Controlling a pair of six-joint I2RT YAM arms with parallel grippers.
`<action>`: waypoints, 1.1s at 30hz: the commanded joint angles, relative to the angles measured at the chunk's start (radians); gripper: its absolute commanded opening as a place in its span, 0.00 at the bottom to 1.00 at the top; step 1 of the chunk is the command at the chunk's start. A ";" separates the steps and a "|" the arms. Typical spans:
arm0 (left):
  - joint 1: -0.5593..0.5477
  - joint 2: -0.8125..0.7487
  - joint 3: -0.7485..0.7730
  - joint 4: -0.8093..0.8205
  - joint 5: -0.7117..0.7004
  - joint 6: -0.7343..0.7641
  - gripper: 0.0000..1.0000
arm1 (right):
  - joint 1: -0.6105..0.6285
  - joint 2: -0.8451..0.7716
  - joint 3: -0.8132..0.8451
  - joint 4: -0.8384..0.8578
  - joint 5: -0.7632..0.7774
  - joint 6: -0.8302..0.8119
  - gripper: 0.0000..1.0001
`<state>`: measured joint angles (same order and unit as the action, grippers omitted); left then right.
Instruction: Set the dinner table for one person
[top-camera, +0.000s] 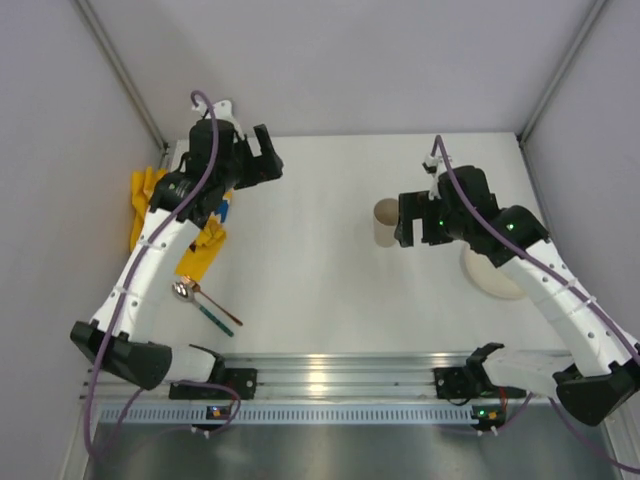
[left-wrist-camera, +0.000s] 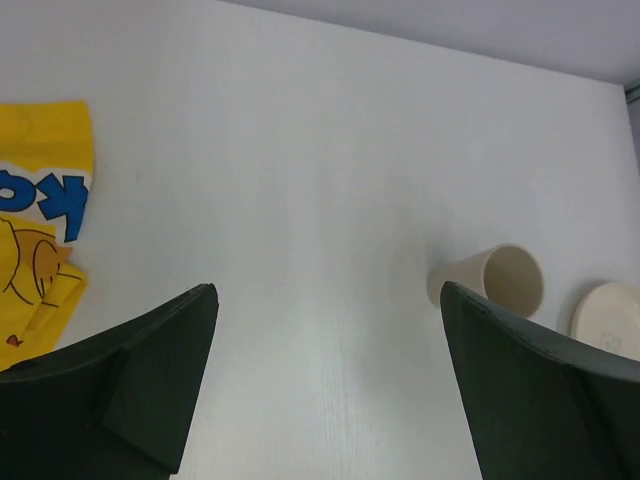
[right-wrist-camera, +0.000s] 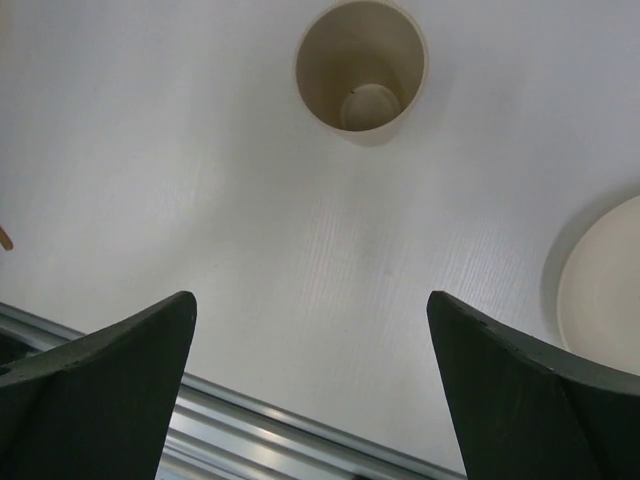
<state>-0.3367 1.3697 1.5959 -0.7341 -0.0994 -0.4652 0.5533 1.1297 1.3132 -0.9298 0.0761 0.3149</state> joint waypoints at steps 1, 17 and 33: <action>-0.061 -0.142 0.023 -0.079 -0.339 -0.068 0.98 | 0.007 0.005 0.054 0.091 0.036 -0.028 1.00; 0.154 -0.244 -0.286 -0.105 0.033 -0.185 0.96 | -0.130 0.415 0.287 -0.003 0.070 0.013 1.00; 0.154 -0.179 -0.263 -0.139 0.072 -0.072 0.92 | -0.165 0.748 0.372 0.115 0.025 0.004 0.31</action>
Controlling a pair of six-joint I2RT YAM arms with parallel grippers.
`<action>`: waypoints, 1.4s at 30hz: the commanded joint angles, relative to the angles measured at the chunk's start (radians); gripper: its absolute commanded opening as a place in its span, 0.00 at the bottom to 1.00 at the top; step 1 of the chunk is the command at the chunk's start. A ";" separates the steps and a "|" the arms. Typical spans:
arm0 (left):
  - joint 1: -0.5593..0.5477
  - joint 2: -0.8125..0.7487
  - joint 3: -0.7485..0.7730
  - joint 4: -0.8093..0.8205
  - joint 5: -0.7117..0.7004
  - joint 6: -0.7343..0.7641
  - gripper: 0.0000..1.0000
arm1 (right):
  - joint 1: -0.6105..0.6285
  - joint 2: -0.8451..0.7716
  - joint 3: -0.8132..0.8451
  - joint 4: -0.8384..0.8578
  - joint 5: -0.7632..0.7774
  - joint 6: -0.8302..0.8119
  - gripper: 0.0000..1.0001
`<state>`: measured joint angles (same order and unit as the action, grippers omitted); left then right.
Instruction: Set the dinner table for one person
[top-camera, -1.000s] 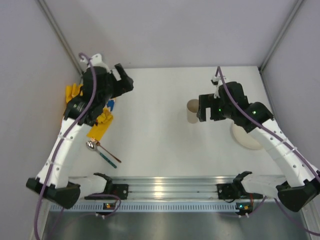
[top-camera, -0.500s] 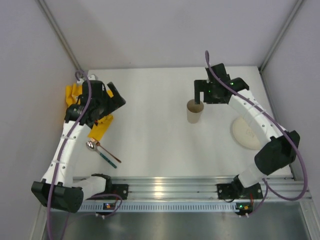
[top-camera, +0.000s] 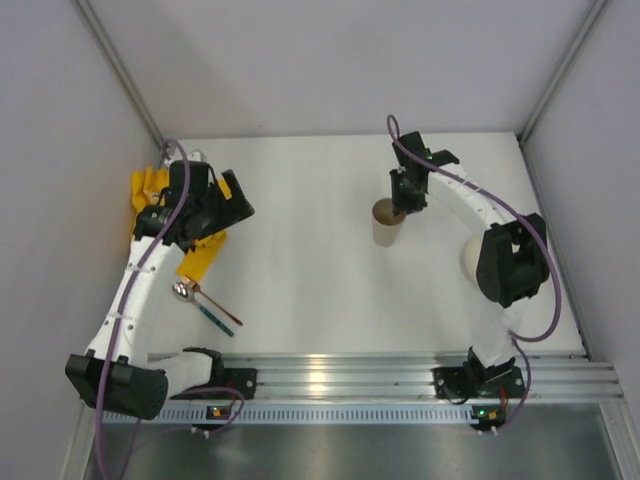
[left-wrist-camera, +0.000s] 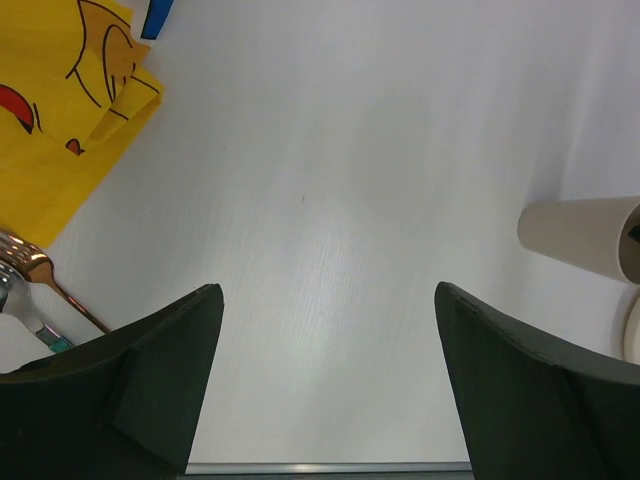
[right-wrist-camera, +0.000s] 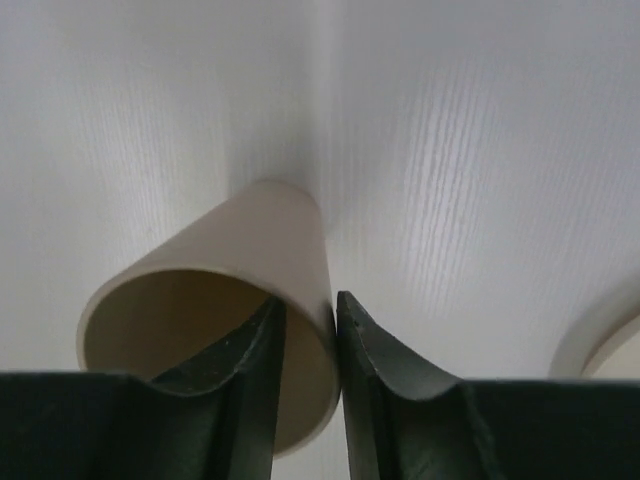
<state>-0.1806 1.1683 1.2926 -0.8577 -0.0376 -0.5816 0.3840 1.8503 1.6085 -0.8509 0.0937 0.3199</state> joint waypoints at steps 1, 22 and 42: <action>-0.002 0.033 0.043 -0.011 0.011 0.045 0.91 | 0.004 0.055 0.091 0.027 0.014 -0.008 0.27; -0.026 0.206 0.086 0.060 0.098 0.106 0.95 | -0.491 0.196 0.297 -0.157 0.268 0.024 0.00; -0.039 0.513 0.218 0.123 -0.275 0.252 0.95 | -0.554 0.064 0.251 -0.192 0.259 0.051 0.94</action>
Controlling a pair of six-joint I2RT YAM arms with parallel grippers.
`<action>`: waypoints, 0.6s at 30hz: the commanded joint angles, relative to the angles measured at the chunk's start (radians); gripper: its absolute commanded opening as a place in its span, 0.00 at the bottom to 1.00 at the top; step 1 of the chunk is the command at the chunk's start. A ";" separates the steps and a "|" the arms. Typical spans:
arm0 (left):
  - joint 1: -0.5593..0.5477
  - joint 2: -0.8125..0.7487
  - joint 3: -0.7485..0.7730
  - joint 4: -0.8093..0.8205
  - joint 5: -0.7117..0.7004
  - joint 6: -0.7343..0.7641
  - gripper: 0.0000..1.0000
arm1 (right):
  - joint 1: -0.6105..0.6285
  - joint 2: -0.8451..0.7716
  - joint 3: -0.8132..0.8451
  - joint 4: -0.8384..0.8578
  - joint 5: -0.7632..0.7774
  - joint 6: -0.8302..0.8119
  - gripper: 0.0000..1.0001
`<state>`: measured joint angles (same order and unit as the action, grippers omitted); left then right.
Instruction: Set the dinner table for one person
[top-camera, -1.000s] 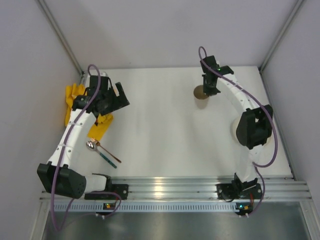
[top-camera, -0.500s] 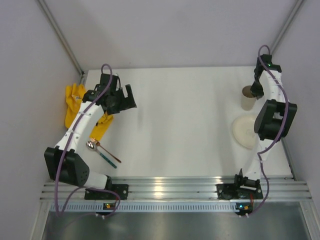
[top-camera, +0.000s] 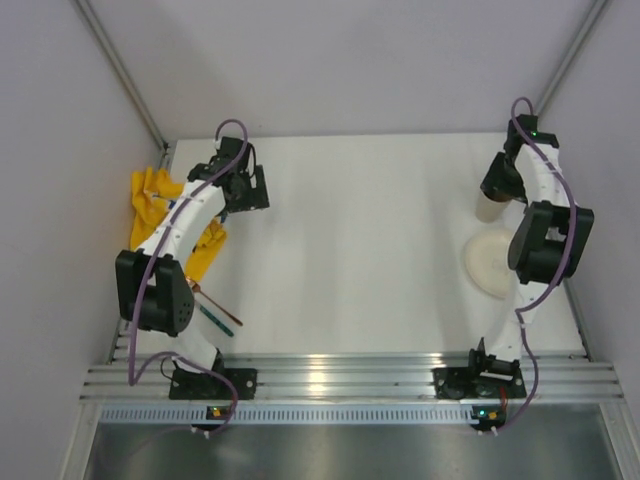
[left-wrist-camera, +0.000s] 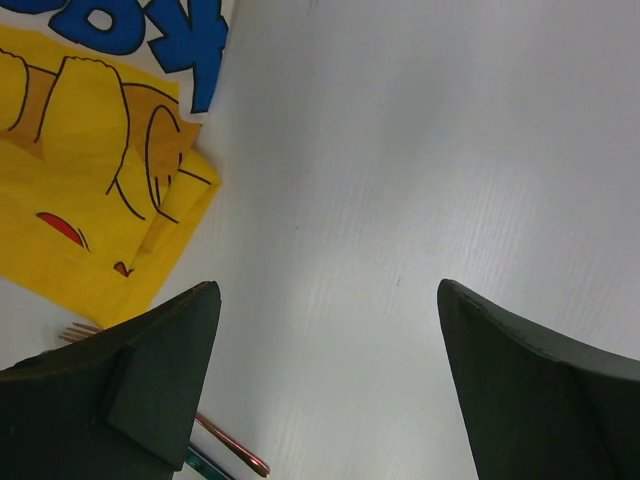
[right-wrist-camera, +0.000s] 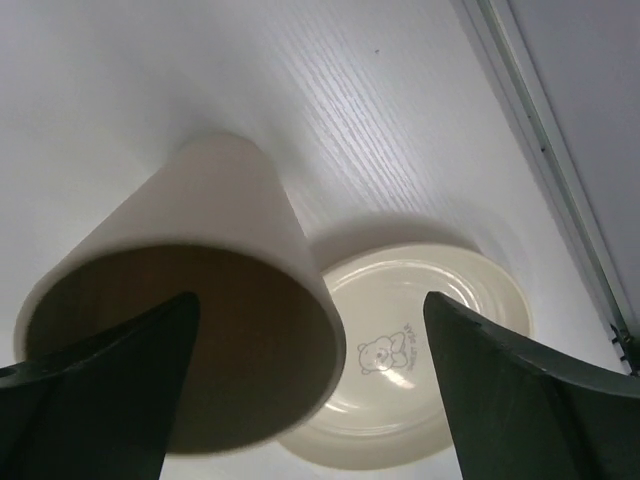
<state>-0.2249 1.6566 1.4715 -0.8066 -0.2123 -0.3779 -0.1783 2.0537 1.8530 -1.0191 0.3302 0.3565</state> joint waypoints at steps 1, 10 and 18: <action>0.009 0.037 0.046 0.081 -0.114 0.054 0.95 | 0.016 -0.159 0.003 -0.029 0.036 0.018 0.96; 0.039 0.250 0.220 0.152 -0.217 0.145 0.94 | 0.078 -0.372 -0.028 -0.124 0.096 0.064 1.00; 0.099 0.601 0.509 0.129 -0.314 0.172 0.97 | 0.270 -0.587 -0.120 -0.255 0.124 0.100 1.00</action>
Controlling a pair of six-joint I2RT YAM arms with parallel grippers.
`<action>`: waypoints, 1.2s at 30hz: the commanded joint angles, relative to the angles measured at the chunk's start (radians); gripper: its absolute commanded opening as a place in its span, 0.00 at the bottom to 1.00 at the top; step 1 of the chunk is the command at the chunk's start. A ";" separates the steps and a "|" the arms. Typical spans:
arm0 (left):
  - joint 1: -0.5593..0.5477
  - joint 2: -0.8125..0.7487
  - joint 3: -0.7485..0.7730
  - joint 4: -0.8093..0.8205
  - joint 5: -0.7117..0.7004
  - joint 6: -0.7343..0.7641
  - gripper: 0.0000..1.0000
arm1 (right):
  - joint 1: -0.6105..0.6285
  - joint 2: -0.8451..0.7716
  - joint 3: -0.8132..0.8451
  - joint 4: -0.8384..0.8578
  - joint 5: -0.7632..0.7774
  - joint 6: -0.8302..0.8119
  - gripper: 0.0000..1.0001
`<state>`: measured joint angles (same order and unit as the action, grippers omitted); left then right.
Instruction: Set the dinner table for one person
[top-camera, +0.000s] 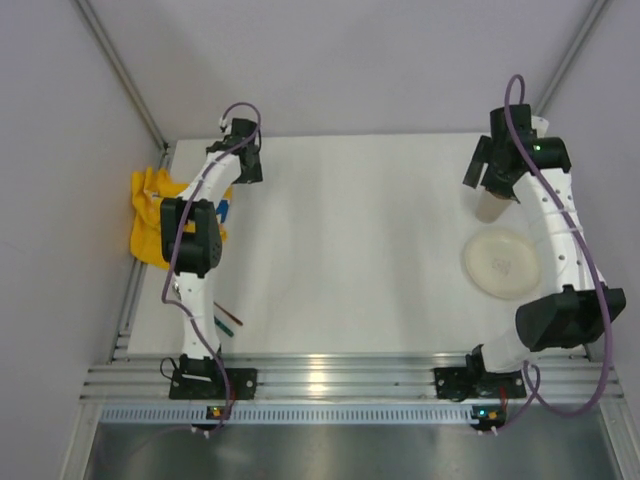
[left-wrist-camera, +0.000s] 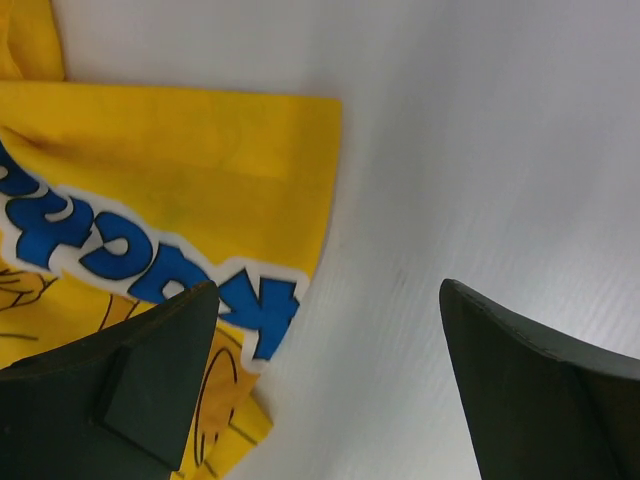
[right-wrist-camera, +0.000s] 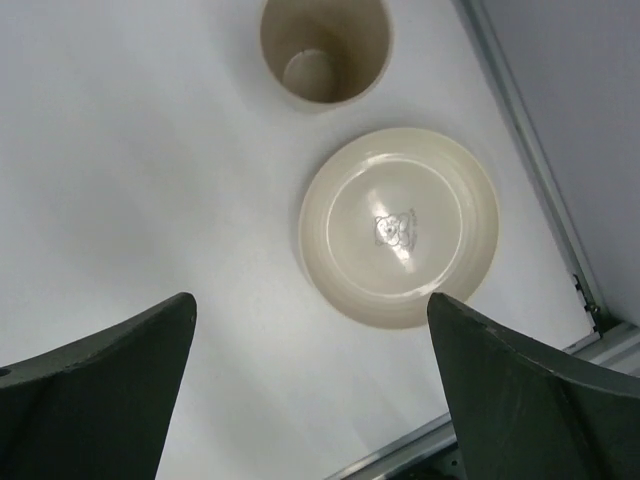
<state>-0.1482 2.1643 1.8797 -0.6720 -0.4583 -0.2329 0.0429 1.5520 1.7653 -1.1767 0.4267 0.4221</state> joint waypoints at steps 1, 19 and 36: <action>0.027 0.115 0.125 -0.009 -0.071 0.024 0.97 | 0.054 -0.105 -0.044 -0.107 0.017 0.040 1.00; 0.169 0.259 0.138 -0.066 -0.141 -0.036 0.84 | 0.063 -0.270 -0.225 -0.123 0.038 0.035 1.00; -0.011 0.172 0.102 0.029 0.207 0.067 0.00 | 0.063 -0.197 -0.161 -0.060 0.020 -0.036 1.00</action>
<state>0.0002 2.3783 1.9892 -0.6559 -0.3805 -0.2035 0.1070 1.3602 1.5677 -1.2663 0.4488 0.4053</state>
